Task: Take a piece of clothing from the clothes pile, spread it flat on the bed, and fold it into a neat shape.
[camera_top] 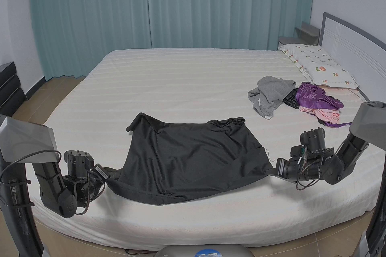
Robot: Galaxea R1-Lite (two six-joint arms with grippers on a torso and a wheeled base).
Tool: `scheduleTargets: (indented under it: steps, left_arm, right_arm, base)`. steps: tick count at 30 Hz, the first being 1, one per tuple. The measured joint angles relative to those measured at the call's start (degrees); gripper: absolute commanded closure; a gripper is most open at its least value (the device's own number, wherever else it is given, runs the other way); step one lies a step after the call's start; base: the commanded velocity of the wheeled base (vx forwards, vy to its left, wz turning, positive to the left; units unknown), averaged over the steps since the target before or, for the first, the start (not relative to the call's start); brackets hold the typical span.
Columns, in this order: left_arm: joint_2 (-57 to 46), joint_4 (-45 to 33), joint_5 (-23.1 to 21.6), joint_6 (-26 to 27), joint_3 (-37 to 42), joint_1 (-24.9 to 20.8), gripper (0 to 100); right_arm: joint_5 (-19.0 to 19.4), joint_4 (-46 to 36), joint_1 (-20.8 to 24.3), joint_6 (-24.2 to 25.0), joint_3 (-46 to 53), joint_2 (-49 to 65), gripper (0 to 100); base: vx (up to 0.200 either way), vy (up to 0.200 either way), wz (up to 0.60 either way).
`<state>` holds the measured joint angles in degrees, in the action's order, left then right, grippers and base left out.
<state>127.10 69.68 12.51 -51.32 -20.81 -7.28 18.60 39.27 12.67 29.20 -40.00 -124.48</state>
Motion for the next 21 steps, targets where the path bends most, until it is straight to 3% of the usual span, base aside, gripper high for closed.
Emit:
scheduleTargets:
  steps: [21]
  left_arm:
    - [-9.5, -2.2, -0.1, 7.3, 5.6, -2.5, 100]
  right_arm:
    - [2.4, -0.9, -0.7, 1.6, 21.2, 23.5, 100]
  base:
    - [0.0, 0.0, 0.0]
